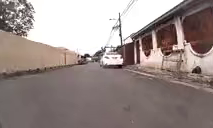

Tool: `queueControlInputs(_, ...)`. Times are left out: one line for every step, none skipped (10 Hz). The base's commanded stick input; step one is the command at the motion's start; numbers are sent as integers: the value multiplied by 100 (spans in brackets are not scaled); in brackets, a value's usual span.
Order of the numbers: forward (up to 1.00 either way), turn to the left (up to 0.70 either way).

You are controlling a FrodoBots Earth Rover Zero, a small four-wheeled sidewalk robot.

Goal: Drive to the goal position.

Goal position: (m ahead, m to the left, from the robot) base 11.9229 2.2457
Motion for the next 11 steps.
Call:
queueControlInputs(100, 12)
queueControlInputs(100, 33)
queueControlInputs(100, 40)
queueControlInputs(100, 40)
queueControlInputs(100, 24)
queueControlInputs(100, 0)
queueControlInputs(100, 0)
queueControlInputs(100, 0)
queueControlInputs(100, 0)
queueControlInputs(100, 0)
queueControlInputs(100, 0)
